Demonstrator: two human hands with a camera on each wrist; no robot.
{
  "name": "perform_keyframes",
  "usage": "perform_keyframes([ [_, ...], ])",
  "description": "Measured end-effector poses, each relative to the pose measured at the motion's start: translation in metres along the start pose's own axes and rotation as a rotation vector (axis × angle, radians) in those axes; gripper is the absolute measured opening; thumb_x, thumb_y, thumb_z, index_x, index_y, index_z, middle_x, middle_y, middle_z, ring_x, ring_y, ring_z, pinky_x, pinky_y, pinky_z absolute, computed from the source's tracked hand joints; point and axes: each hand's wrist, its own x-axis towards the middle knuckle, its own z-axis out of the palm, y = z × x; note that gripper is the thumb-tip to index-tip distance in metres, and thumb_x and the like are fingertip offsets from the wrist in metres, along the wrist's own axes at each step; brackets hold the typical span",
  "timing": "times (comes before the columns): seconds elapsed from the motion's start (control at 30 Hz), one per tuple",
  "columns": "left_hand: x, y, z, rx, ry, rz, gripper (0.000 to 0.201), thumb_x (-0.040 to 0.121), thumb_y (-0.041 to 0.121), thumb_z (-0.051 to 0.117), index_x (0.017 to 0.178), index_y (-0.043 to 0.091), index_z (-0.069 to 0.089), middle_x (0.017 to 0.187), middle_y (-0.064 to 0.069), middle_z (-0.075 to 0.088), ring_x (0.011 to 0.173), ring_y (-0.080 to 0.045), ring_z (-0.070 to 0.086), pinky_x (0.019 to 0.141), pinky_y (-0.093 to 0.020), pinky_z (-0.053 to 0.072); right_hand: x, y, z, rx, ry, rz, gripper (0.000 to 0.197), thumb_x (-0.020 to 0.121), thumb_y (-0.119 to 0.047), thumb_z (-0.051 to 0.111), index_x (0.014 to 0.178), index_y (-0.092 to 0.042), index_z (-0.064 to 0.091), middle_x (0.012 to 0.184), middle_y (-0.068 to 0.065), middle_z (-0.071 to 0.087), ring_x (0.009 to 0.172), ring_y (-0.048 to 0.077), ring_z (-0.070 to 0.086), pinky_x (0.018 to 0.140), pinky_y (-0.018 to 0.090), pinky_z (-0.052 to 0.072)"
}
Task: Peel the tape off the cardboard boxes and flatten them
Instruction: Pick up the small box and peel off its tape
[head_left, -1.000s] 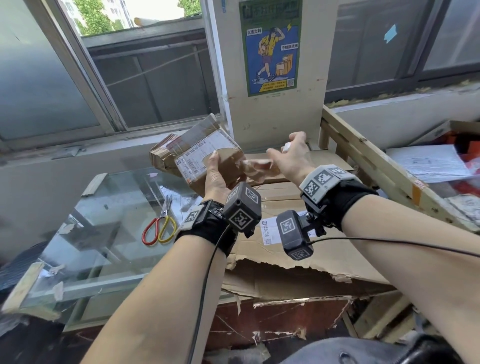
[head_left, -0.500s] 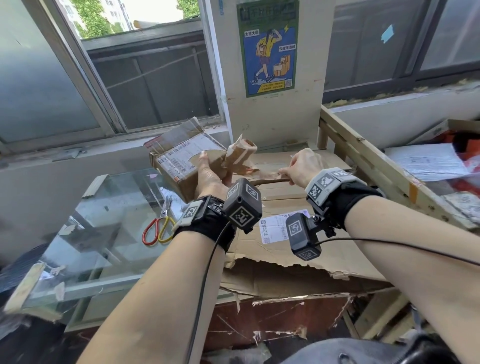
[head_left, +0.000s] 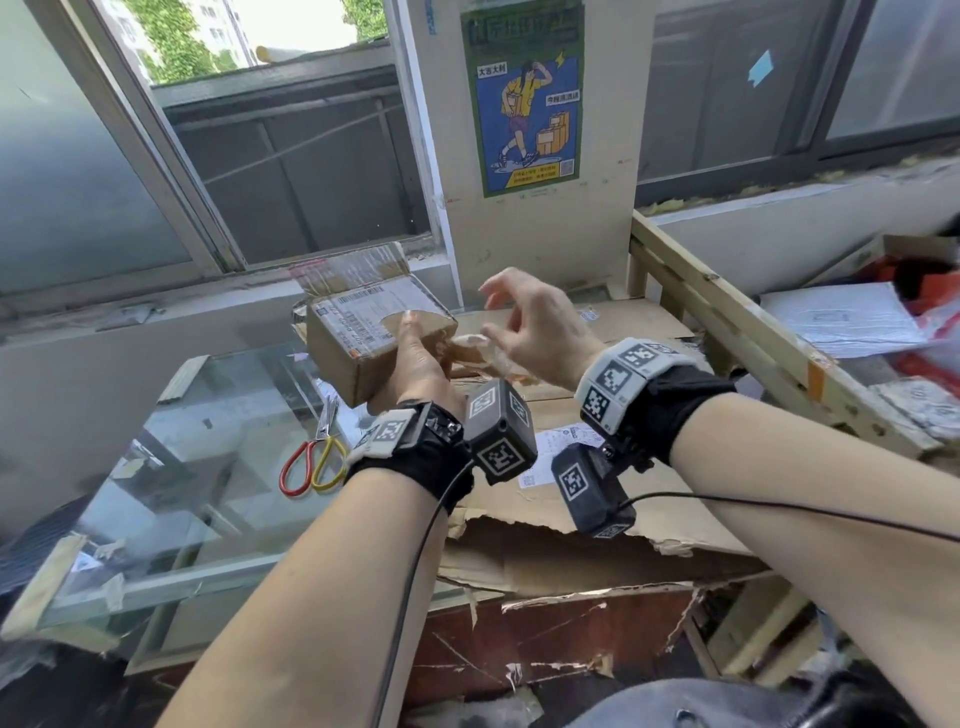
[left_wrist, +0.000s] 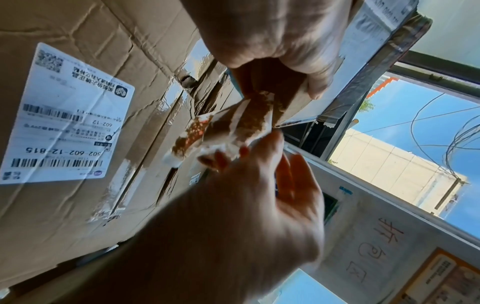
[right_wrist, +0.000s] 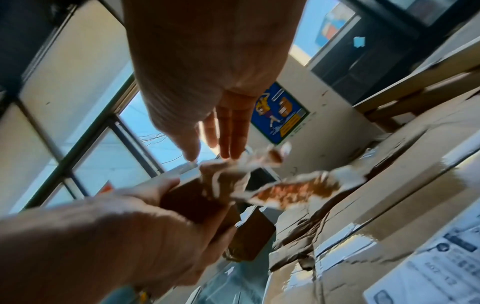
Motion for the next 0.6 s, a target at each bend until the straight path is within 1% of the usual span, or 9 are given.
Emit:
perform_keyframes([
  [0.07,0.001,-0.003,0.004,-0.032,0.0,0.025,0.034,0.087,0.033,0.07,0.074,0.008,0.051,0.064,-0.005,0.059,0.043,-0.015,0.055,0.027,-0.017,0.037,0.0,-0.007,0.005,-0.023,-0.111,0.033,0.035,0.084,-0.025,0.071,0.11,-0.005,0.06,0.099,0.003,0.059,0.075,0.008,0.055,0.066,0.01,0.041],
  [0.1,0.003,-0.003,0.005,-0.034,-0.006,0.032,0.035,0.087,0.032,0.069,0.072,0.007,0.052,0.057,-0.004,0.06,0.035,-0.014,0.054,0.028,-0.017,0.038,0.0,-0.007,0.008,-0.043,-0.149,0.081,0.038,0.082,-0.032,0.073,0.106,-0.006,0.061,0.099,0.004,0.059,0.081,0.013,0.057,0.07,0.015,0.043],
  [0.17,0.005,-0.004,0.006,-0.022,-0.035,0.038,0.038,0.086,0.036,0.07,0.067,0.006,0.054,0.043,-0.003,0.058,0.03,-0.015,0.053,0.038,-0.023,0.047,0.0,-0.003,0.011,-0.074,-0.185,0.174,0.046,0.077,-0.043,0.075,0.101,-0.008,0.06,0.097,0.005,0.059,0.088,0.017,0.056,0.074,0.023,0.044],
  [0.27,0.01,-0.007,0.009,-0.056,-0.069,-0.012,0.04,0.079,0.041,0.075,0.072,0.006,0.057,0.057,-0.006,0.061,0.051,-0.023,0.058,0.068,-0.041,0.055,0.0,0.003,0.014,-0.081,-0.162,0.254,0.052,0.071,-0.049,0.077,0.099,-0.01,0.057,0.096,0.002,0.055,0.091,0.017,0.054,0.074,0.025,0.04],
  [0.3,0.01,-0.007,0.009,-0.05,-0.068,-0.017,0.04,0.078,0.041,0.076,0.075,0.006,0.057,0.06,-0.007,0.061,0.055,-0.023,0.056,0.067,-0.04,0.055,0.001,0.004,0.016,-0.088,-0.144,0.267,0.051,0.072,-0.048,0.077,0.099,-0.01,0.057,0.096,0.002,0.054,0.091,0.017,0.053,0.074,0.024,0.039],
  [0.37,0.007,-0.008,0.01,-0.041,-0.075,-0.03,0.039,0.077,0.039,0.077,0.084,0.007,0.057,0.071,-0.008,0.062,0.058,-0.022,0.057,0.051,-0.035,0.053,0.003,0.004,0.018,-0.109,-0.102,0.285,0.05,0.074,-0.047,0.076,0.101,-0.009,0.058,0.098,0.004,0.056,0.092,0.018,0.053,0.075,0.024,0.038],
  [0.43,0.005,-0.01,0.012,-0.026,-0.086,-0.025,0.043,0.077,0.037,0.077,0.098,0.005,0.06,0.086,-0.011,0.066,0.064,-0.023,0.061,0.042,-0.032,0.053,0.005,0.005,0.019,-0.113,-0.068,0.303,0.047,0.076,-0.043,0.075,0.102,-0.008,0.058,0.102,0.007,0.058,0.096,0.02,0.054,0.078,0.025,0.04],
  [0.5,0.005,-0.012,0.013,-0.018,-0.116,-0.029,0.052,0.078,0.039,0.076,0.111,0.003,0.058,0.1,-0.014,0.067,0.074,-0.026,0.064,0.047,-0.035,0.055,0.006,0.008,0.018,-0.121,-0.036,0.316,0.04,0.078,-0.037,0.074,0.1,-0.008,0.058,0.104,0.009,0.06,0.098,0.023,0.056,0.083,0.03,0.044],
  [0.6,0.003,-0.013,0.013,0.03,-0.135,-0.053,0.069,0.078,0.047,0.073,0.124,0.001,0.052,0.116,-0.019,0.063,0.097,-0.03,0.063,0.074,-0.046,0.057,0.007,0.013,0.015,-0.116,0.036,0.295,0.025,0.082,-0.029,0.07,0.091,-0.008,0.06,0.101,0.011,0.058,0.095,0.026,0.056,0.083,0.032,0.044],
])
